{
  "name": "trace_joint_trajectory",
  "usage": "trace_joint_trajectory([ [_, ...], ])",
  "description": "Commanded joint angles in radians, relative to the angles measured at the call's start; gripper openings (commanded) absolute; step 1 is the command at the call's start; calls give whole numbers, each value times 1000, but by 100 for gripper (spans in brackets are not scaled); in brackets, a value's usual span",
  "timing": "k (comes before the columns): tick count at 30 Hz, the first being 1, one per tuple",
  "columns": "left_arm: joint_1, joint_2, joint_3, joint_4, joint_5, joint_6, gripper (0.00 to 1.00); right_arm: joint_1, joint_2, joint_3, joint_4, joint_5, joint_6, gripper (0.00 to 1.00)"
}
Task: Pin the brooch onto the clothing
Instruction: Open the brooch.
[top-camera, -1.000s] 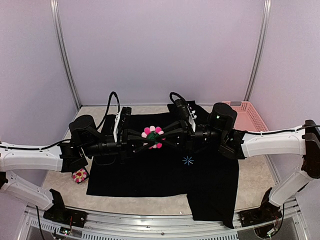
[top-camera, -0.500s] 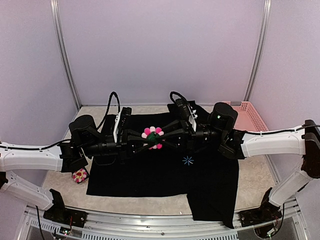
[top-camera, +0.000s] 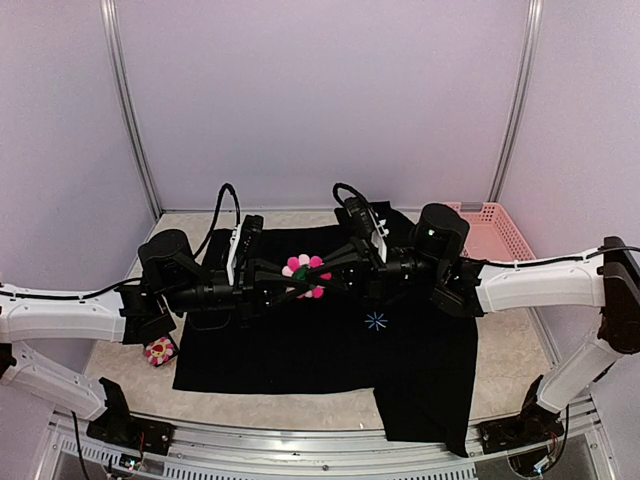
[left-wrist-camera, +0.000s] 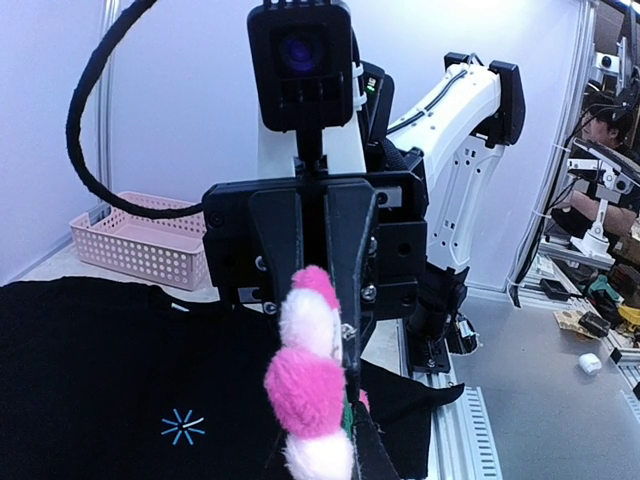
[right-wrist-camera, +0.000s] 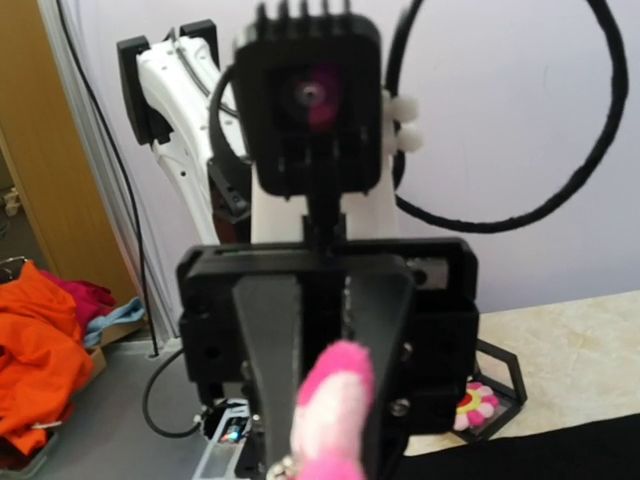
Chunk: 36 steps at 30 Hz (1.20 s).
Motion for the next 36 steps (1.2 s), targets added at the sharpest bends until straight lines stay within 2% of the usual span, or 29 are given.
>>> trace_joint_trajectory([
  [1, -12, -4, 7, 16, 36, 7, 0, 6, 10, 23, -58, 105, -18, 0],
  [5, -12, -10, 4, 17, 16, 5, 0, 7, 4, 16, -82, 152, -15, 0],
  [8, -9, -29, -13, 21, -25, 4, 17, 5, -9, 8, -94, 166, -18, 0],
  [11, -2, -68, -39, 28, -55, 10, 24, -2, -32, -10, -93, 176, -19, 0],
  [16, 12, -95, -47, -2, -65, 17, 23, -7, -52, -18, -104, 167, -21, 0],
  [19, 13, -91, -46, -4, -56, 15, 19, -8, -55, -17, -101, 161, -18, 0],
  [25, 14, -36, -16, 0, -28, -9, 24, -6, -40, -6, -83, 135, -5, 0],
  [36, 29, -13, -2, 34, -7, -44, 24, 7, -8, 30, -113, 115, -20, 0],
])
